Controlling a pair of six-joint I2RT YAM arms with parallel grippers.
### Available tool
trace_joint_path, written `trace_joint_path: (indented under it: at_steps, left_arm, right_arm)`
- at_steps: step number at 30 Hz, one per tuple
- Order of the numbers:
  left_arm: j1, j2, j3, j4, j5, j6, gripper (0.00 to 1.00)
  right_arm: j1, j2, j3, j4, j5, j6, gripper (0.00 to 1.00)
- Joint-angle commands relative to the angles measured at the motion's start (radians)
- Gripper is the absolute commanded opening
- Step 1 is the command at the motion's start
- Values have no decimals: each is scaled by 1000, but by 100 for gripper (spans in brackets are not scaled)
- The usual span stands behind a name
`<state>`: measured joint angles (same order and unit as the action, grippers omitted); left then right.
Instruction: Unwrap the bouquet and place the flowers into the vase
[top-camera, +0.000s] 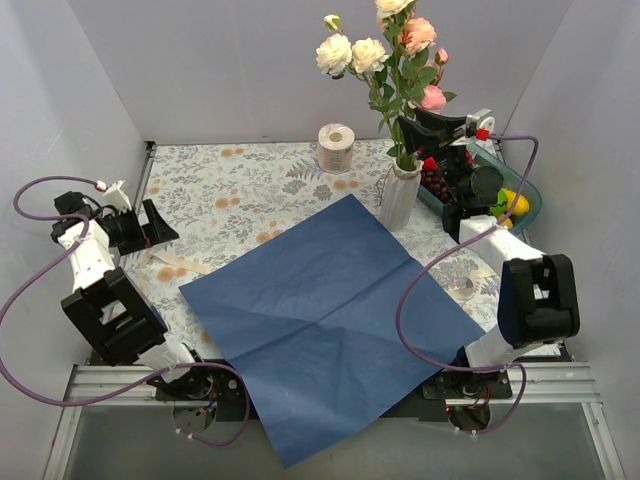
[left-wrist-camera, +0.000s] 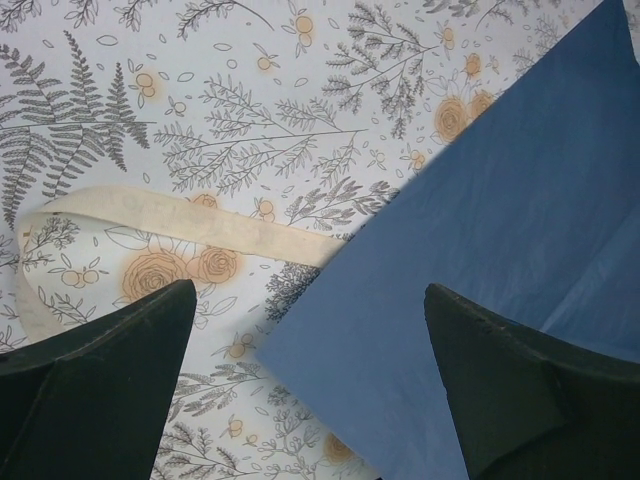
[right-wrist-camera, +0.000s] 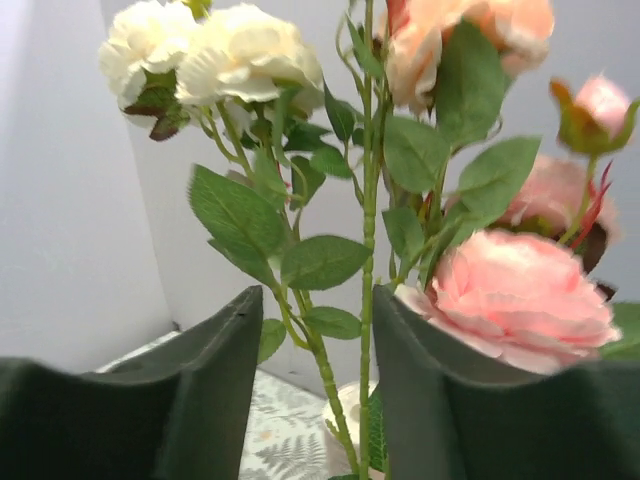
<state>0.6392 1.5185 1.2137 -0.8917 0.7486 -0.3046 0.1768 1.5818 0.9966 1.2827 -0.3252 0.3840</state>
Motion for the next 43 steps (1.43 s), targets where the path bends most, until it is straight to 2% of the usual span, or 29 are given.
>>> trace_joint_path:
  at_steps: [1,6,8,9,11,12,17,20,21,22,24,26,32,39,43]
  left_arm:
    - [-30,-75,47,-3,31,-31,98]
    - [-59,-125,73,-3,40,-65,98]
    - [-62,-145,95,-7,38,-76,98]
    - [-65,-164,101,-7,38,-79,98]
    - [-67,-178,131,-16,40,-79,98]
    - [-70,-185,145,-24,49,-76,98]
    - [-95,-230,156,-21,48,-108,98]
    - [-119,-251,132,-12,21,-128,98]
    - [-131,-264,101,3,15,-145,98]
    - [-137,-273,87,32,5,-154,98]
    - [-156,-293,66,51,-23,-175,98]
    - [-157,-299,49,57,-34,-183,98]
    - [-157,-350,-25,102,-66,-194,98]
    - [-156,-363,-57,123,-43,-211,98]
    - [-157,-363,-77,145,-32,-222,98]
  right_arm:
    - [0,-170,-45,373,15,-59,65]
    - [27,-345,-79,106,24,-137,79]
    - [42,-436,-75,-78,35,-164,86]
    - [53,-463,-64,-247,64,-212,87]
    - [79,-519,20,-458,119,-238,87]
    - [82,-528,48,-629,153,-243,87]
    - [101,-563,83,-862,241,-244,93]
    - [142,-539,158,-1136,348,-231,95]
    - [150,-520,186,-1316,403,-214,96]
    - [153,-470,250,-1400,417,-200,96]
    - [159,-428,277,-1567,443,-171,97]
    - [164,-431,231,-1609,433,-151,97]
    - [164,-646,-54,-1491,420,-83,98]
    - [171,-689,-79,-1600,459,-114,98]
    - [171,-703,-84,-1585,471,-122,98]
